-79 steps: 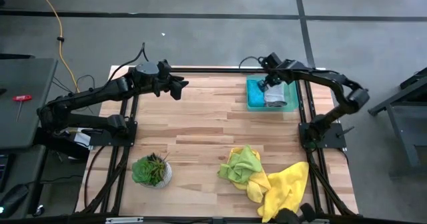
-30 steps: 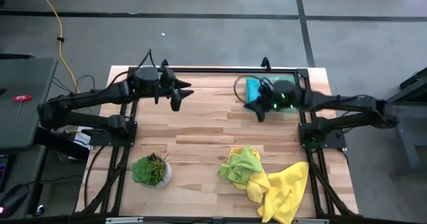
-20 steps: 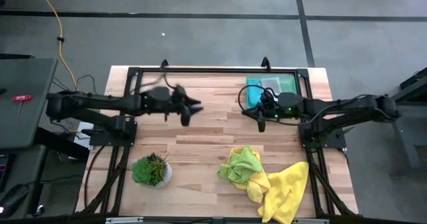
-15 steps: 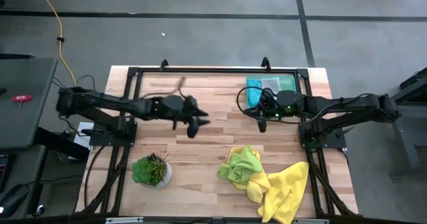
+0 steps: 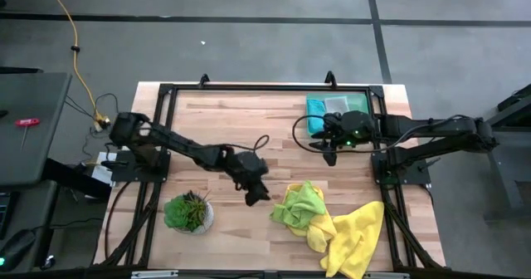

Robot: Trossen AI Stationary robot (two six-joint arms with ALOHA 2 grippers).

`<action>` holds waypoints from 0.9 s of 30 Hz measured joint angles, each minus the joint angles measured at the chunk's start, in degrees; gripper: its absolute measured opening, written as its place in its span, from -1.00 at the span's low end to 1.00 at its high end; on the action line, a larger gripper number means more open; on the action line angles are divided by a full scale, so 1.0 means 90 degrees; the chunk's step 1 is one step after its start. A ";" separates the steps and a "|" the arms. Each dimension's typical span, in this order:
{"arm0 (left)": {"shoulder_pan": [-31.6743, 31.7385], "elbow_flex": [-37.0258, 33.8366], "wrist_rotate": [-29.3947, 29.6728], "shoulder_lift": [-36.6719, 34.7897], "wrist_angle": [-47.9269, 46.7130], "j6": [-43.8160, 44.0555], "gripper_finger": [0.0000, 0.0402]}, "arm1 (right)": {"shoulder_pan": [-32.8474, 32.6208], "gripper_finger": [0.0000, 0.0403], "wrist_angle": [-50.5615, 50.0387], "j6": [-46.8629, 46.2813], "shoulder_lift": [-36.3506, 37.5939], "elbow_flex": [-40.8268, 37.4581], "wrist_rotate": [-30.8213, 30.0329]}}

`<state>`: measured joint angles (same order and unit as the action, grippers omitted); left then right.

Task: Fold microfiber towels
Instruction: Fold the green towel

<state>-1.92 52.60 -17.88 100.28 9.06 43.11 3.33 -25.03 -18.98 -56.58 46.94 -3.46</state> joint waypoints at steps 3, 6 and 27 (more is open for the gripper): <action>-0.0212 0.0000 0.0020 0.0396 0.0434 0.1345 -0.13 | 0.0000 -0.22 -0.0061 0.0002 0.0000 0.0000 0.0014; -0.0409 0.0000 0.0190 0.0721 0.1244 0.2466 -0.13 | 0.0000 -0.22 -0.0057 0.0101 0.0000 0.0000 0.0043; -0.0891 0.0005 0.1709 0.0895 0.1926 0.3808 -0.14 | 0.0000 -0.22 -0.0192 0.0168 -0.0002 0.0002 0.0112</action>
<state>-9.93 52.64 -2.50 108.33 26.40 77.38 3.33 -26.76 -17.47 -56.60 46.96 -2.45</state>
